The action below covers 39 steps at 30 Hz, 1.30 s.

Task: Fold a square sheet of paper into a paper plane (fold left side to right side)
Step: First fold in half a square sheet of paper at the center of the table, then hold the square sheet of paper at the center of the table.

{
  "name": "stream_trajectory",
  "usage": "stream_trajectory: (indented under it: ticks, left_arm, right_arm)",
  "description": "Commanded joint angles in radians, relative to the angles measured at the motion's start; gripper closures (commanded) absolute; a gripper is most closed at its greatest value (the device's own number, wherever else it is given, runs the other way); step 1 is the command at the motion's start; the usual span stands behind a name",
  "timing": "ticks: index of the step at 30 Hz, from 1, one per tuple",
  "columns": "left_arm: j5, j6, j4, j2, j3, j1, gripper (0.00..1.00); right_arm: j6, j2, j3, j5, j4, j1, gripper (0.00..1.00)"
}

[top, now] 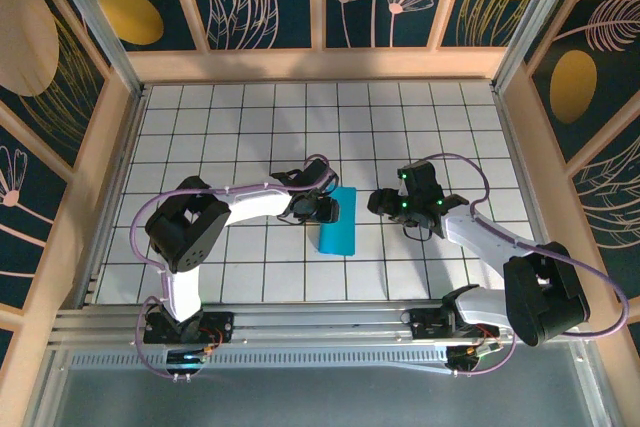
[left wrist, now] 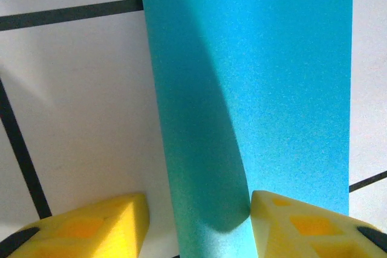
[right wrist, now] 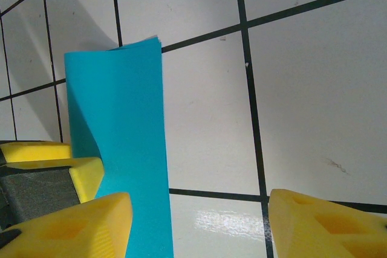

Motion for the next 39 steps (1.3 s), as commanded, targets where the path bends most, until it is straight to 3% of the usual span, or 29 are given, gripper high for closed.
stream_trajectory:
  ticks: [1,30,34,39]
  left_arm:
    - [0.002,-0.040,0.010,0.090,-0.038,-0.015,0.50]
    - [0.008,-0.043,-0.009,0.116,-0.015,-0.015,0.50]
    - [0.007,-0.040,-0.014,0.117,-0.013,-0.015,0.50]
    - [0.006,-0.038,-0.016,0.118,-0.012,-0.015,0.50]
  right_arm:
    - [-0.013,-0.018,-0.015,-0.007,0.009,-0.009,0.38]
    - [-0.008,-0.009,-0.025,-0.050,0.037,-0.009,0.38]
    - [0.001,0.000,-0.034,-0.100,0.075,-0.007,0.39]
    - [0.037,0.049,-0.045,-0.197,0.161,0.023,0.48]
